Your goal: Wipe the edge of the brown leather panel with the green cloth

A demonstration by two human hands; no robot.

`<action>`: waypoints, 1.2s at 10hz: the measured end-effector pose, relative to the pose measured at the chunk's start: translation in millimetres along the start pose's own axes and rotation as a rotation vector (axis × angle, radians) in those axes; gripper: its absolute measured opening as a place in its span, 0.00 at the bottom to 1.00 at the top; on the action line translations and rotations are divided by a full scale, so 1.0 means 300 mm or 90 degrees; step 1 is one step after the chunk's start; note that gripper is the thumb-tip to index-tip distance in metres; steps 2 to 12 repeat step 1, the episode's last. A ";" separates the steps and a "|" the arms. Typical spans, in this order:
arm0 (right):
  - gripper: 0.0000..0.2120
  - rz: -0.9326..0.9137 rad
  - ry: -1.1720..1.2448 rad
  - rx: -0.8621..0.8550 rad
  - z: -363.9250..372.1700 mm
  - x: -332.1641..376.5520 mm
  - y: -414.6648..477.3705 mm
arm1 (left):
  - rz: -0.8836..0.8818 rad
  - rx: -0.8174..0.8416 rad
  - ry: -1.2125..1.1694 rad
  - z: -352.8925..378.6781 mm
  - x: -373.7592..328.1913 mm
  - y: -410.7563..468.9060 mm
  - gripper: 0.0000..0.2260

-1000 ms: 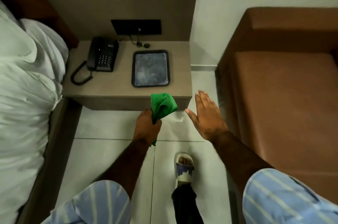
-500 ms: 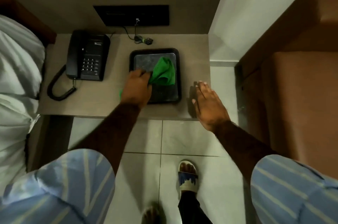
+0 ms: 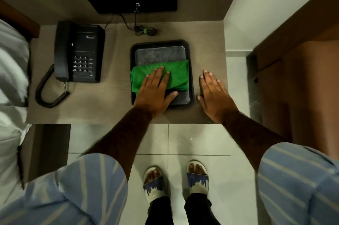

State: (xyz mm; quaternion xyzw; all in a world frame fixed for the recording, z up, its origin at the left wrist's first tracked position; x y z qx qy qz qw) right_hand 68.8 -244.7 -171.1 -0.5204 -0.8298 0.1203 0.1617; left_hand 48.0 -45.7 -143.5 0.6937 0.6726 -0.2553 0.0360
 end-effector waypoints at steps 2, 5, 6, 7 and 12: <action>0.34 -0.002 0.026 0.083 -0.022 -0.012 -0.008 | -0.018 0.063 -0.011 0.025 0.006 -0.004 0.42; 0.34 -0.002 0.026 0.083 -0.022 -0.012 -0.008 | -0.018 0.063 -0.011 0.025 0.006 -0.004 0.42; 0.34 -0.002 0.026 0.083 -0.022 -0.012 -0.008 | -0.018 0.063 -0.011 0.025 0.006 -0.004 0.42; 0.34 -0.002 0.026 0.083 -0.022 -0.012 -0.008 | -0.018 0.063 -0.011 0.025 0.006 -0.004 0.42; 0.34 -0.002 0.026 0.083 -0.022 -0.012 -0.008 | -0.018 0.063 -0.011 0.025 0.006 -0.004 0.42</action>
Point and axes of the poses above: each hand's wrist, its own y-axis towards the middle knuckle, its own z-axis out of the palm, x = y × z, the point moved 8 cm from there along y, towards the middle knuckle, and after that the axes turned 8 degrees about -y, right-handed, at the moved point
